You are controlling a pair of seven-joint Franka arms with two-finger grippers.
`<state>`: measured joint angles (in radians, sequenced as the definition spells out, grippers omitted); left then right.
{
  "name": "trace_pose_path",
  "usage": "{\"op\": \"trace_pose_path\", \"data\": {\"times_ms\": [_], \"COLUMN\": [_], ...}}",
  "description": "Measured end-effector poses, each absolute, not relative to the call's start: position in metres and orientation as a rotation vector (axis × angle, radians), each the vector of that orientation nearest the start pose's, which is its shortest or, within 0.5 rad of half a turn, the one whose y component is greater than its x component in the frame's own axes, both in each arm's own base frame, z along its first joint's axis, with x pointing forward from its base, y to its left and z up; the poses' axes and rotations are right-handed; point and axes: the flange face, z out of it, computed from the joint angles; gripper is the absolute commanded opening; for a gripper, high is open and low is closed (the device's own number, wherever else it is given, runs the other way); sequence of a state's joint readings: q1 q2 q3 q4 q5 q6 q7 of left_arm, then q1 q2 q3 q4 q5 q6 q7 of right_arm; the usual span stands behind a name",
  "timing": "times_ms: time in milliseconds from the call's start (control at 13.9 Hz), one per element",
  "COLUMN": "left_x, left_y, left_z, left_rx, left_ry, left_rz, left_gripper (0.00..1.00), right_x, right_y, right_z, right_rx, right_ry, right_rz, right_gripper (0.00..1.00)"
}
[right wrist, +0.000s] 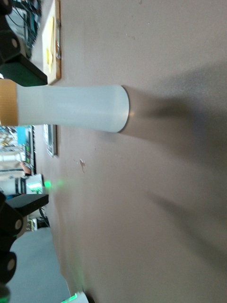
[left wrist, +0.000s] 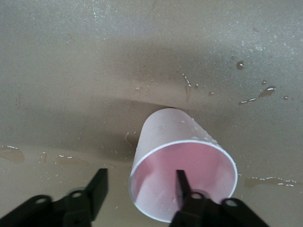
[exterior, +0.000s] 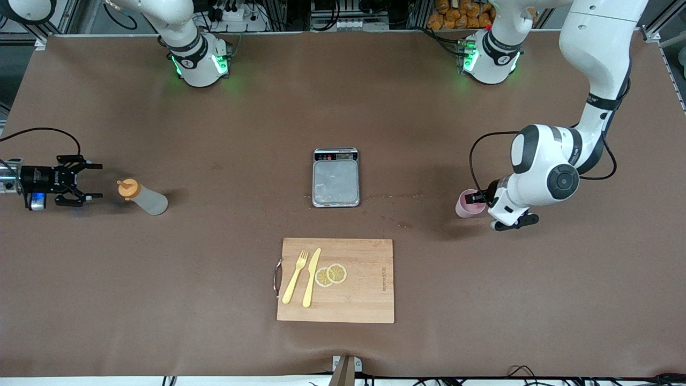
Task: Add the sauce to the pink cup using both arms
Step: 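Lift the cup with the left gripper while the right gripper grasps the bottle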
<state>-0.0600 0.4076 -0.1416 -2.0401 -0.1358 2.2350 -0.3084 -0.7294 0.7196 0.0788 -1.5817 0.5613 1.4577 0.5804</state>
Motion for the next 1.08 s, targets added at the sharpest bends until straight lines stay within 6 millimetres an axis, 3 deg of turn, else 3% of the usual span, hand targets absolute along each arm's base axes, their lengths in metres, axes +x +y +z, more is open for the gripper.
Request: {"op": "trace_pose_path", "data": {"times_ms": [288, 575, 719, 1078], "left_x": [0.562, 0.565, 0.573, 0.593], "left_y": [-0.119, -0.119, -0.121, -0.137], "left_z": [0.227, 0.232, 0.249, 0.317], "left_rx": [-3.191, -3.198, -3.214, -3.266], "left_ry": [-0.365, -0.367, -0.365, -0.327], "left_rz": [0.394, 0.366, 0.308, 0.107], "left_gripper": [0.0, 0.0, 0.0, 0.0], "right_x": [0.512, 0.512, 0.513, 0.515], "right_y": [-0.32, -0.316, -0.312, -0.306], "right_z": [0.166, 0.145, 0.135, 0.118], "right_rx": [-1.637, -1.535, -1.51, -1.479], "right_ry": [1.5, 1.46, 1.417, 1.383], "right_rz": [1.039, 1.076, 1.105, 1.121], "right_gripper": [1.0, 1.0, 1.0, 1.0]}}
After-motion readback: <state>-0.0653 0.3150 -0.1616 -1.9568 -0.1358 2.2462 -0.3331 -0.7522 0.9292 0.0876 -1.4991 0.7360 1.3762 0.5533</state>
